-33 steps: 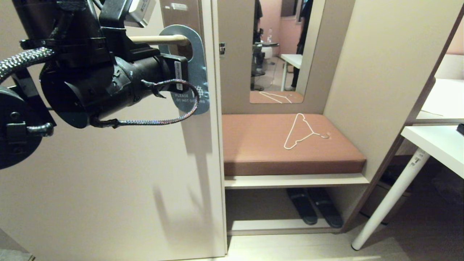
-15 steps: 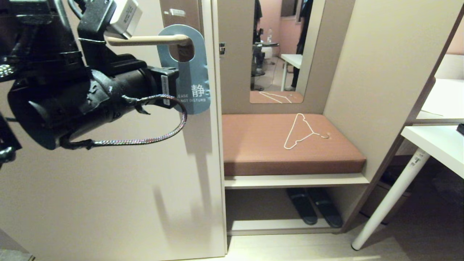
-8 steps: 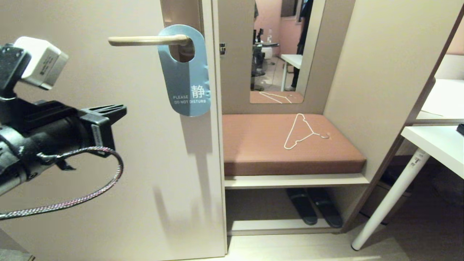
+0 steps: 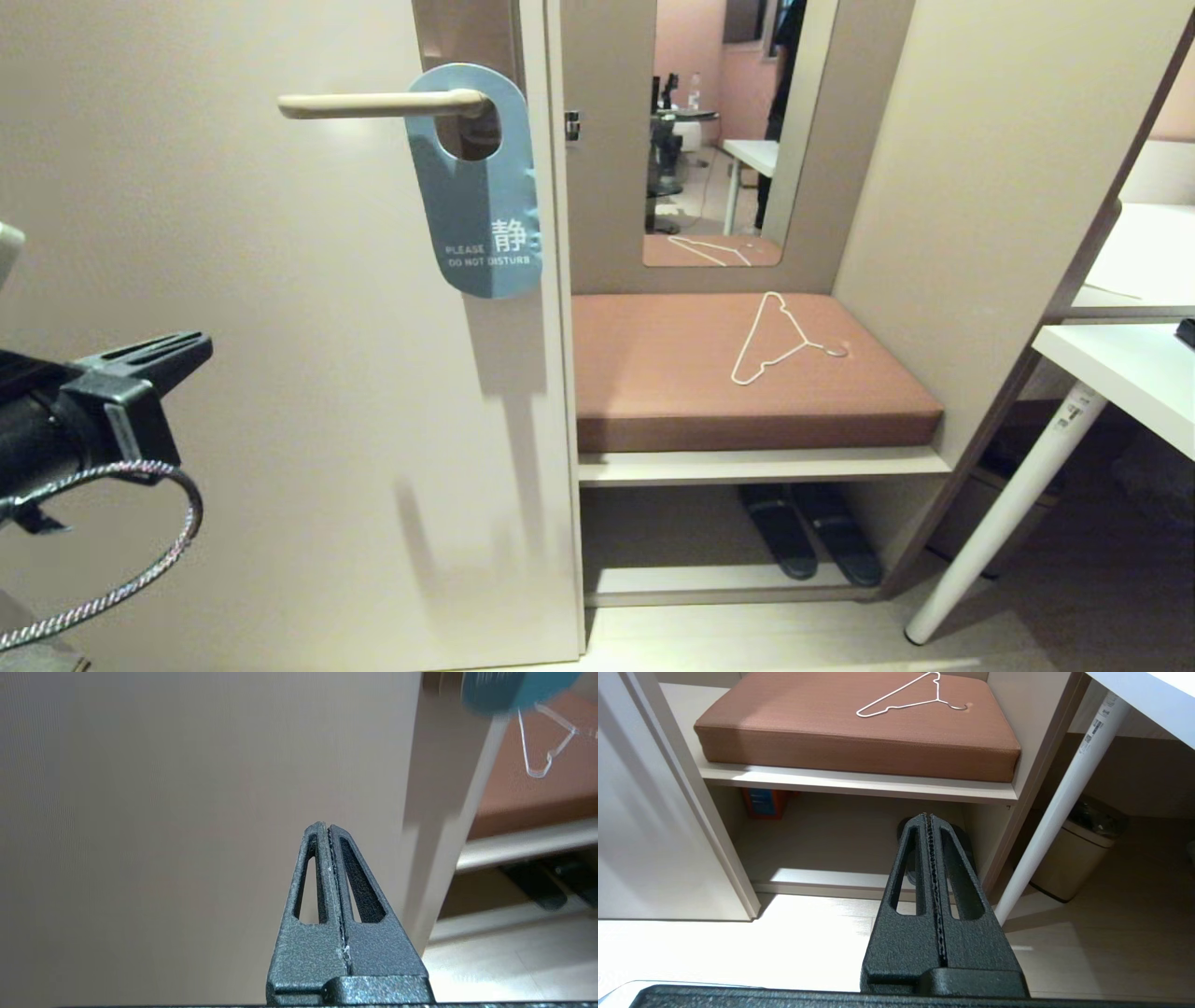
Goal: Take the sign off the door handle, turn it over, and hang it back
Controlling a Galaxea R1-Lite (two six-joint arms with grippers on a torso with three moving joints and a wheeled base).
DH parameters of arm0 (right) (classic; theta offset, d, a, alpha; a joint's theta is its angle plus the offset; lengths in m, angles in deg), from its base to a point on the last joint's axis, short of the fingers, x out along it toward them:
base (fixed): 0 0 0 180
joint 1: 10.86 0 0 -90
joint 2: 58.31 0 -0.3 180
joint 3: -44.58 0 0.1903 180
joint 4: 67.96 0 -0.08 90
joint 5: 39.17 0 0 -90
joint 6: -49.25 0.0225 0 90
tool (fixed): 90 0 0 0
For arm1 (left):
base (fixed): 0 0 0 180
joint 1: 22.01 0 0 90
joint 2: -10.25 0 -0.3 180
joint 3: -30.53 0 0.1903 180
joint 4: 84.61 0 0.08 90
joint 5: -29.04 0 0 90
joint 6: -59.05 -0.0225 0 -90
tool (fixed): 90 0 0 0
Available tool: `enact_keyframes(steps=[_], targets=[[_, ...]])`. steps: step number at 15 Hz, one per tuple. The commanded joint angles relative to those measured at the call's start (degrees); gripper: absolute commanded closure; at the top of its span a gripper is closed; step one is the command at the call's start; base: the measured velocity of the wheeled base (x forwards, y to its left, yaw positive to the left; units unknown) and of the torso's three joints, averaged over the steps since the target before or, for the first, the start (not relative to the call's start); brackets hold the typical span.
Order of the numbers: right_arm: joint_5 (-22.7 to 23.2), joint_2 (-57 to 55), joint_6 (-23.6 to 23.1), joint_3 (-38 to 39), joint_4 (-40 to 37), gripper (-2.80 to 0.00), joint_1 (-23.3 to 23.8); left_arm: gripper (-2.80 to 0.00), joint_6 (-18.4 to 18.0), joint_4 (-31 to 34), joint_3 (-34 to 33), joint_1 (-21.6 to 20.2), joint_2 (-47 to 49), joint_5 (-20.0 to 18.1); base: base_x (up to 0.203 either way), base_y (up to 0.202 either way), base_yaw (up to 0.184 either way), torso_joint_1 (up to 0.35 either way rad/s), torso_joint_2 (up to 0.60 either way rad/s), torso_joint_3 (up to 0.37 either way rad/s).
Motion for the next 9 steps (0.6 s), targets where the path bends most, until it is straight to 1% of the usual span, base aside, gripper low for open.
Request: enact_keyframes(steps=[1, 3, 6, 9], targets=[[0.0, 0.0, 0.0, 0.0, 0.0, 0.0, 0.0, 0.0, 0.0, -0.1, -4.6, -0.3, -4.8, 0.1, 0.0, 0.0, 0.0, 0.0, 0.0, 0.0], [0.0, 0.0, 0.0, 0.0, 0.0, 0.0, 0.0, 0.0, 0.1, -0.1, -11.5, -1.7, -10.2, -0.6, 0.0, 0.0, 0.0, 0.0, 0.0, 0.0], [0.0, 0.0, 0.0, 0.0, -0.1, 0.0, 0.0, 0.0, 0.5, -0.2, -19.8, -6.5, -18.3, -4.4, 0.0, 0.0, 0.0, 0.0, 0.0, 0.0], [0.0, 0.0, 0.0, 0.0, 0.0, 0.0, 0.0, 0.0, 0.7, -0.2, -27.8, -12.0, -27.4, -6.9, 0.0, 0.0, 0.0, 0.0, 0.0, 0.0]])
